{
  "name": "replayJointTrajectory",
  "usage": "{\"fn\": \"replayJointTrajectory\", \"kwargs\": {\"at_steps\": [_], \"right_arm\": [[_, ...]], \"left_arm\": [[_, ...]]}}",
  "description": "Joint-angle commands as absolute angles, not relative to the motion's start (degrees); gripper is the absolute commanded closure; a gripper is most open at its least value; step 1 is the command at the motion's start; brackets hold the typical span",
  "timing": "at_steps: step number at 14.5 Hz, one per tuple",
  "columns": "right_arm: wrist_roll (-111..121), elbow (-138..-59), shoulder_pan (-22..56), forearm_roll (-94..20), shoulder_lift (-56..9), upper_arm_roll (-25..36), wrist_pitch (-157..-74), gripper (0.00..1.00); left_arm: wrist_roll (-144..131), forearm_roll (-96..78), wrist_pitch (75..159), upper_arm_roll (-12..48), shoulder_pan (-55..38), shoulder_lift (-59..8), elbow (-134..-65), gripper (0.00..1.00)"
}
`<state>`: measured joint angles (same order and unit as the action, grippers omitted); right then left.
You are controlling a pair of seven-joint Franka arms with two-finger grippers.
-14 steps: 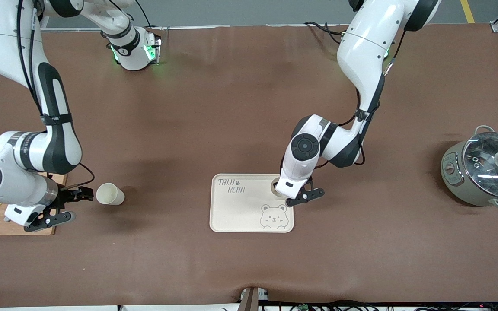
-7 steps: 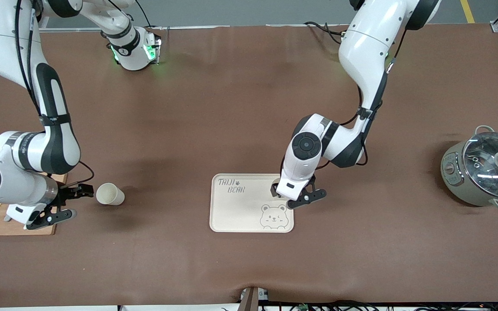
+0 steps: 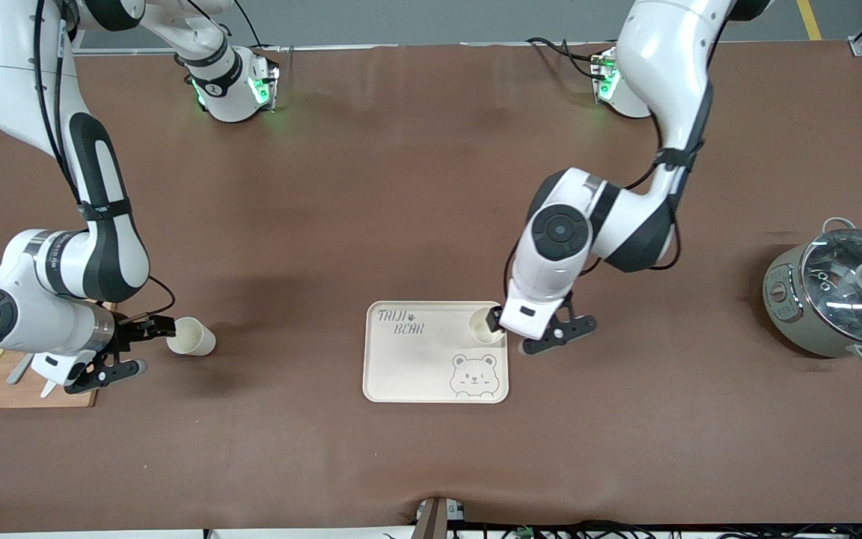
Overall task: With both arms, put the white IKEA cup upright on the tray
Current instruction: 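Open the left gripper and withdraw while the right gripper lifts its cup, then carry the white cup toward the tray with the right gripper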
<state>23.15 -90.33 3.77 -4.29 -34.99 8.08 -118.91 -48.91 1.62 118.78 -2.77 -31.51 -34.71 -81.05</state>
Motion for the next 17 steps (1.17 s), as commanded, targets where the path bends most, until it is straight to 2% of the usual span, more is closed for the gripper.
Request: {"fn": "replayJointTrajectory", "kwargs": {"at_steps": [1, 9, 17], "right_arm": [[24.2, -92.4, 4.0, -5.2, -35.2, 8.1, -121.9, 0.00], [24.3, -93.2, 4.4, -5.2, -36.7, 8.1, -124.1, 0.00], [24.3, -95.0, 4.9, -5.2, -37.8, 8.1, -128.1, 0.00]], "left_arm": [[-44.4, 2.6, 116.5, -2.5, -27.9, -31.5, -82.1, 0.00], [-17.6, 1.2, 115.9, -2.4, -11.9, -29.8, -82.1, 0.00], [-3.7, -4.5, 115.8, -1.9, -1.6, -28.5, -80.9, 0.00]]}}
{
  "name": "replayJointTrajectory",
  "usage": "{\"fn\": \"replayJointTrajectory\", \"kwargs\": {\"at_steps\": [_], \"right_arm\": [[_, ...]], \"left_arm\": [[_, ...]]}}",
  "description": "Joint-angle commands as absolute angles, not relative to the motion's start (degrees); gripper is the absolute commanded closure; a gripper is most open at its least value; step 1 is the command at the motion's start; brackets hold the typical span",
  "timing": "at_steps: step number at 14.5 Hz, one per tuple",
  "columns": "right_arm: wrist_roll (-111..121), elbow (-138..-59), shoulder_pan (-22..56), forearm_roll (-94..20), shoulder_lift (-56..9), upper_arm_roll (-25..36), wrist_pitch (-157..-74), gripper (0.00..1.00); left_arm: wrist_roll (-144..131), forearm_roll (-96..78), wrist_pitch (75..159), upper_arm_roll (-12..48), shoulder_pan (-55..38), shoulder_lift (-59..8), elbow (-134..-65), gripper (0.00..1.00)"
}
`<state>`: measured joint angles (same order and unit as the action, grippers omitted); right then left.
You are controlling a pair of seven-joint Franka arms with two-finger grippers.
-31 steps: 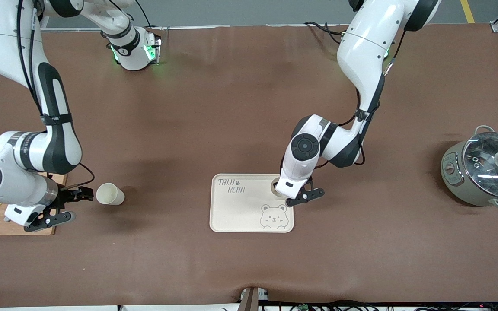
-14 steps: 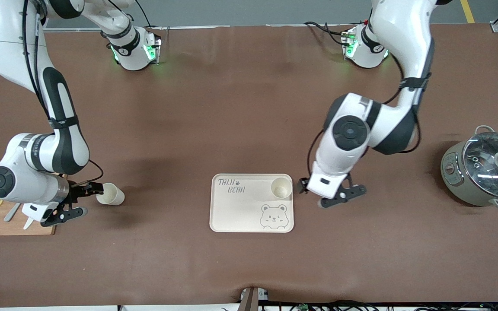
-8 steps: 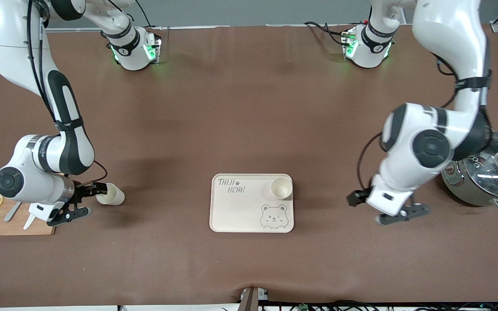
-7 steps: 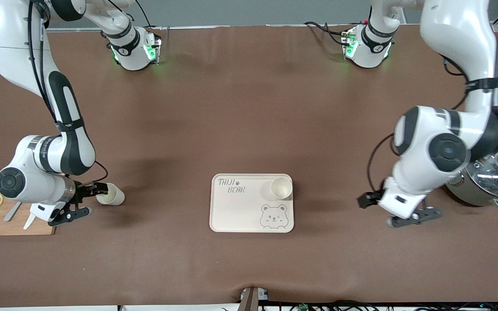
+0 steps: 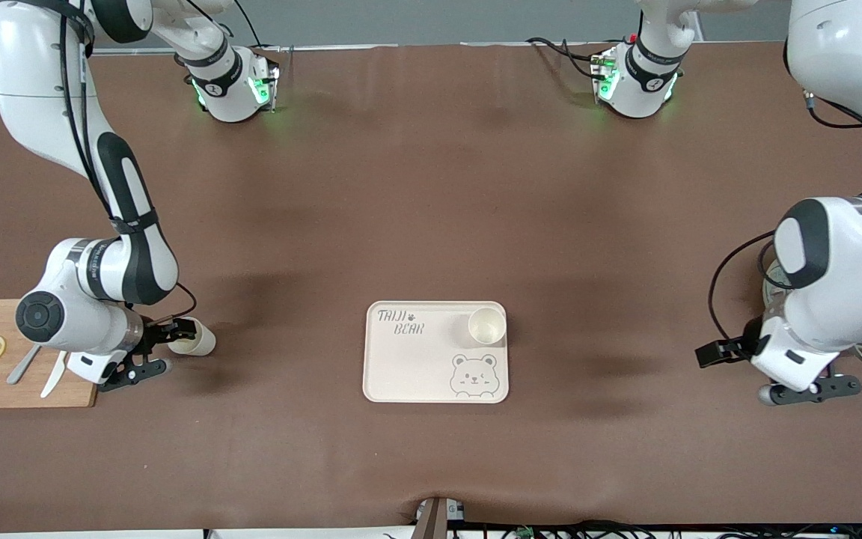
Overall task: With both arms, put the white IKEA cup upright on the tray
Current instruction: 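Carry the white cup toward the tray with the right gripper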
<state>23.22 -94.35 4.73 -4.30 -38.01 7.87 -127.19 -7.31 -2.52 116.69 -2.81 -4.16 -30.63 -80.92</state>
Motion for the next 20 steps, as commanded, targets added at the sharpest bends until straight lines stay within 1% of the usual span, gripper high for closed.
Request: {"fn": "replayJointTrajectory", "kwargs": {"at_steps": [1, 5, 6, 7, 8, 12, 14, 16, 20], "right_arm": [[24.3, -95.1, 4.9, -5.2, -38.0, 8.1, -128.5, 0.00], [24.3, -95.2, 4.9, -5.2, -38.1, 8.1, -128.6, 0.00], [24.3, -95.1, 5.0, -5.2, -38.1, 8.1, -128.5, 0.06], [24.3, -95.1, 5.0, -5.2, -38.1, 8.0, -128.5, 0.29], [24.3, -95.1, 5.1, -5.2, -38.1, 8.1, -128.5, 0.39], [24.3, -95.1, 5.0, -5.2, -38.1, 8.0, -128.5, 0.74], [24.3, -95.1, 4.9, -5.2, -38.1, 7.6, -128.5, 0.89], [24.3, -95.0, 4.9, -5.2, -38.1, 7.6, -128.5, 0.99], [24.2, -94.6, 5.3, -5.2, -38.1, 7.6, -128.1, 1.00]], "left_arm": [[-2.2, -5.0, 115.6, -1.9, -1.0, -27.5, -80.9, 0.00], [-1.1, -5.0, 109.0, 0.4, 0.7, -23.5, -81.0, 0.00], [-1.1, -5.0, 106.5, 0.8, 0.7, -21.6, -81.0, 0.00], [-1.2, -4.8, 103.7, 1.3, 0.8, -19.8, -81.0, 0.00], [-1.2, -4.6, 101.4, 1.6, 0.8, -18.3, -81.0, 0.00], [-2.8, -4.3, 94.1, 3.1, -0.1, -13.2, -81.2, 0.00], [-3.2, -4.3, 91.2, 4.4, -0.1, -11.6, -81.2, 0.00], [-2.7, -5.0, 89.7, 4.6, -0.1, -10.0, -81.3, 0.00], [-3.4, -4.7, 85.7, 7.5, -0.1, -5.5, -81.6, 0.00]]}}
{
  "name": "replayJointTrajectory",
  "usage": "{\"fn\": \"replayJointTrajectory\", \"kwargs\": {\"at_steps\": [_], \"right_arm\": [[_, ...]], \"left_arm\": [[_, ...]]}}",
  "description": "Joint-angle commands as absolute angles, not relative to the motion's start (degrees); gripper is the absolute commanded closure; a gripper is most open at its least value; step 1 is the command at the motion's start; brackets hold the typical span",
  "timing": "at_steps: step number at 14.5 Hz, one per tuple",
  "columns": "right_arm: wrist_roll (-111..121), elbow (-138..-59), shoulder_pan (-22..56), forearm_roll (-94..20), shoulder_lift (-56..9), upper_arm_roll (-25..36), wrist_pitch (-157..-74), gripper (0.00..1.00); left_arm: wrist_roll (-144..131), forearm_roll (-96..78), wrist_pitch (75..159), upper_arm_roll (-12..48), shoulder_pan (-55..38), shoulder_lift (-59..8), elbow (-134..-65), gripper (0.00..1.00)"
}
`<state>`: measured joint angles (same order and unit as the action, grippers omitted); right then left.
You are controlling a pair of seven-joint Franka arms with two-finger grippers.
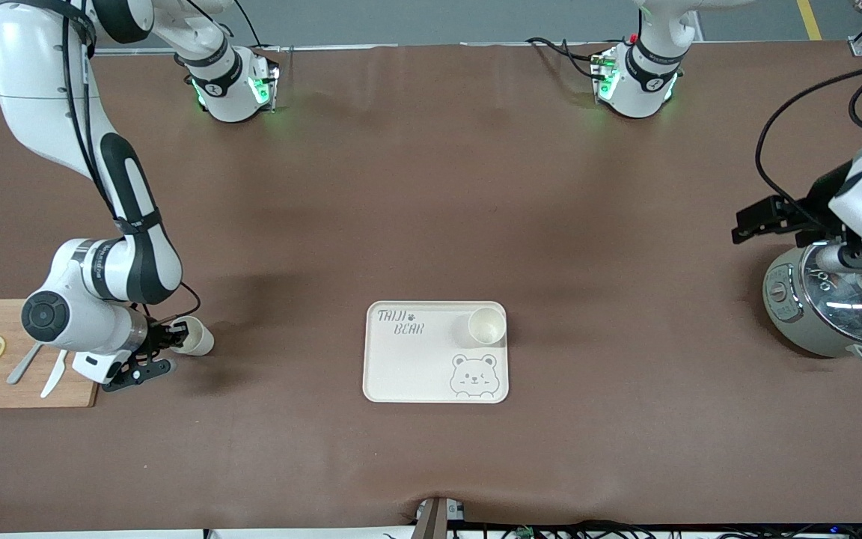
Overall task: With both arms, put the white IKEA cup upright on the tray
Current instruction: 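Carry the white cup toward the tray with the right gripper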
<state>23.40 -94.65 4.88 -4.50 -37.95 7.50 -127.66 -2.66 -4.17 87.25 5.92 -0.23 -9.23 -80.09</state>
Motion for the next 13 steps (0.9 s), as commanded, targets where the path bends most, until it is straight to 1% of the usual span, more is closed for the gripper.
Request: {"fn": "replayJointTrajectory", "kwargs": {"at_steps": [1, 3, 5, 6, 9, 11, 13], "right_arm": [[24.0, -94.3, 5.4, -5.2, -38.0, 7.6, -127.9, 1.00], [23.6, -93.8, 5.6, -5.3, -37.9, 7.6, -127.7, 1.00], [22.4, -93.3, 5.8, -6.0, -37.5, 6.7, -127.4, 1.00], [21.2, -92.2, 5.9, -6.8, -37.4, 6.2, -125.7, 1.00], [14.7, -86.3, 7.2, -8.5, -37.4, 5.5, -116.6, 1.00], [8.6, -84.3, 9.8, -8.7, -37.2, 5.5, -114.1, 1.00], [0.3, -84.2, 12.7, -10.4, -37.0, 5.4, -113.7, 1.00]], "left_arm": [[-3.4, -4.7, 84.7, 8.2, -0.1, -4.6, -81.7, 0.00], [-4.0, -4.7, 84.0, 9.0, -0.1, -2.6, -81.7, 0.00], [-4.2, -4.7, 82.8, 9.1, 0.0, -2.1, -81.6, 0.00], [-4.0, -4.6, 82.5, 9.1, 0.0, -1.1, -81.6, 0.00], [-3.5, -4.4, 82.4, 9.8, 0.0, -0.7, -81.7, 0.00], [-3.6, -4.3, 82.4, 10.1, 0.2, -0.8, -81.7, 0.00], [-3.4, -4.3, 83.1, 10.2, 0.4, -1.6, -81.7, 0.00]]}}
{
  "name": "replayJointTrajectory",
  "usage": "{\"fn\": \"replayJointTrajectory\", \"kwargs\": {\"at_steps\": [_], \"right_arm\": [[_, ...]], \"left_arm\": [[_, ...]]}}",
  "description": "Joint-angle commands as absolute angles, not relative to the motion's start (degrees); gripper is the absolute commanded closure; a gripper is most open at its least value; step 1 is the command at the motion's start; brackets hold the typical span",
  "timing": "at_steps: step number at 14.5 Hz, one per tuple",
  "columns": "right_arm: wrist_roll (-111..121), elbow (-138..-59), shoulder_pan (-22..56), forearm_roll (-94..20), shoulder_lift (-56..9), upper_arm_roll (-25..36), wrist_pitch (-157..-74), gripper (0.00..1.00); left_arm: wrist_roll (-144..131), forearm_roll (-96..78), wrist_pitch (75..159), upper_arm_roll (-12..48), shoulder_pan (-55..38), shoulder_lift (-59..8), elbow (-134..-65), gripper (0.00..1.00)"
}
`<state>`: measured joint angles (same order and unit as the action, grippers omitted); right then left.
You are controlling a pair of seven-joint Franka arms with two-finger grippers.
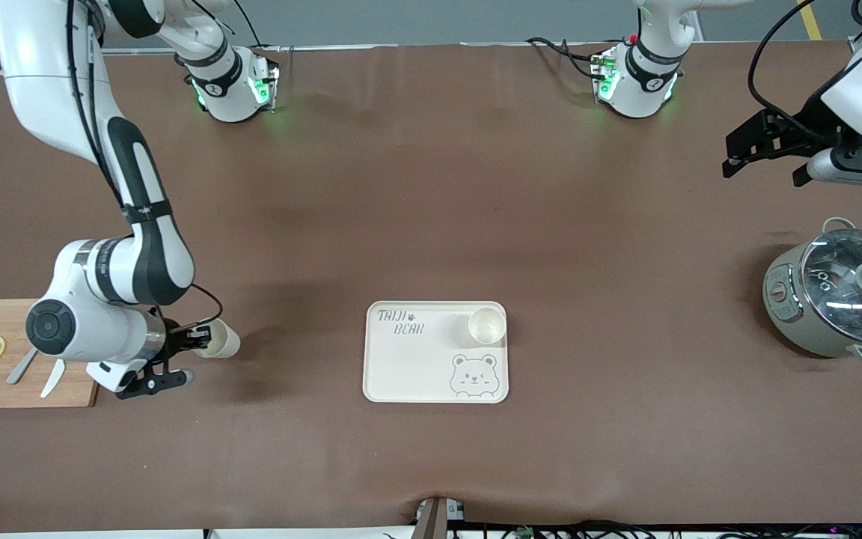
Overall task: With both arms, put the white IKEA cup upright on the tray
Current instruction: 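Carry the white cup toward the tray with the right gripper, then lower the cup onto the tray beside the first cup with the right gripper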
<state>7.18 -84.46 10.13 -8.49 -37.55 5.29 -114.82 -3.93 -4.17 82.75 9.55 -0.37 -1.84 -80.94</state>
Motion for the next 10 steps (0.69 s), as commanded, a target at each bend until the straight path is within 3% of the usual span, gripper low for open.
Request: {"fn": "replayJointTrajectory", "kwargs": {"at_steps": [1, 6, 10], "right_arm": [[-3.9, -84.1, 14.2, -11.2, -37.0, 5.1, -113.7, 1.00], [-26.7, -81.9, 23.0, -11.9, -37.5, 5.1, -115.0, 1.00], [-37.9, -81.7, 28.1, -12.7, -38.5, 5.1, -121.8, 1.00]], "left_arm": [[-3.4, -4.2, 83.7, 10.2, 0.4, -1.8, -81.7, 0.00], [-4.7, -4.3, 82.4, 10.3, 0.4, -0.9, -83.0, 0.00], [-5.2, -4.2, 81.8, 10.3, 0.4, -0.9, -83.0, 0.00]]}}
